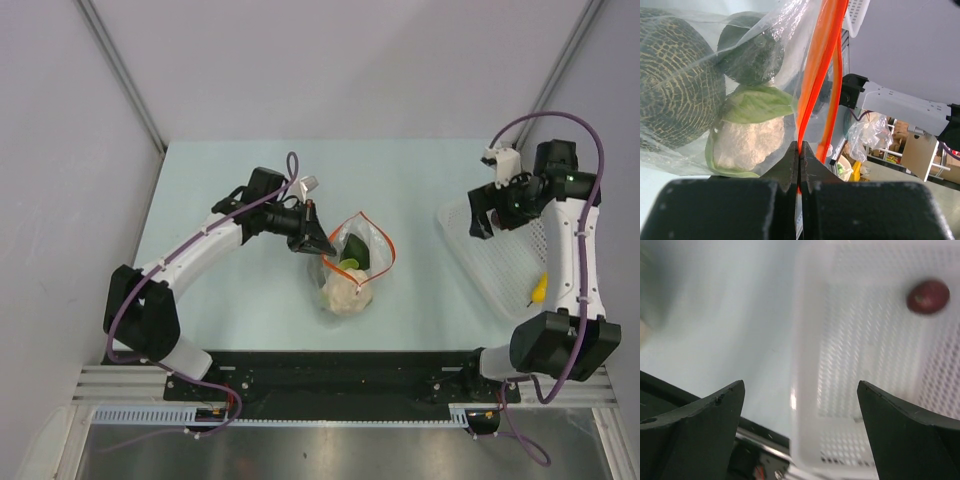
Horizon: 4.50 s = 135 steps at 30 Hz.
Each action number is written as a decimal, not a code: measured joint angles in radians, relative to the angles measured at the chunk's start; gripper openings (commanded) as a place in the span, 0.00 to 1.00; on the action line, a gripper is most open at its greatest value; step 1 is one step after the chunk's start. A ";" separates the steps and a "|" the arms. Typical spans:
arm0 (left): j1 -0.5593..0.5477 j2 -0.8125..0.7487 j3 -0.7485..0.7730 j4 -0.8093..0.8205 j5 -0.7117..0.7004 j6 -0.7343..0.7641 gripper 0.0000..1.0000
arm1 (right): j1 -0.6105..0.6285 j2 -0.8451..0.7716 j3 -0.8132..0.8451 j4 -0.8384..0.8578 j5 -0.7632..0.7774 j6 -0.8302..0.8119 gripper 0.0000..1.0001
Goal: Place the food in the zip-top bag and seal the zipper
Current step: Adjust the zipper food storage bag at the center of the board, then pick up the fake fruit from the bin, then place the fake fruit in the zipper food storage bag, then pick up the fake fruit from the bin.
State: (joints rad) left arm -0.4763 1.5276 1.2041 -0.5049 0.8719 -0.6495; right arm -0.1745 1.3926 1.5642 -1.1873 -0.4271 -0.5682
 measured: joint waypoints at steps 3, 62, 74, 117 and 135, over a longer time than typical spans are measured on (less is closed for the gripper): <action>0.003 0.000 0.000 0.006 0.000 -0.004 0.00 | -0.069 0.022 -0.050 -0.042 0.137 -0.097 1.00; 0.034 -0.018 -0.004 0.005 0.002 0.004 0.00 | -0.040 0.217 -0.319 0.301 0.573 -0.163 0.00; 0.035 -0.018 -0.006 0.002 0.005 0.004 0.00 | 0.224 -0.092 0.062 0.294 0.031 0.127 0.05; 0.105 -0.064 -0.045 0.024 0.058 -0.004 0.00 | -0.135 0.113 -0.120 0.397 0.080 0.114 0.91; 0.110 -0.064 -0.045 0.002 0.056 0.025 0.00 | -0.143 0.437 -0.151 0.584 0.222 -0.213 0.88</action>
State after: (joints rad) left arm -0.3664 1.4635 1.1595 -0.5030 0.9279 -0.6247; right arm -0.3172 1.8297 1.4132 -0.6037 -0.2054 -0.7811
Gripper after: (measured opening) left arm 0.006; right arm 0.902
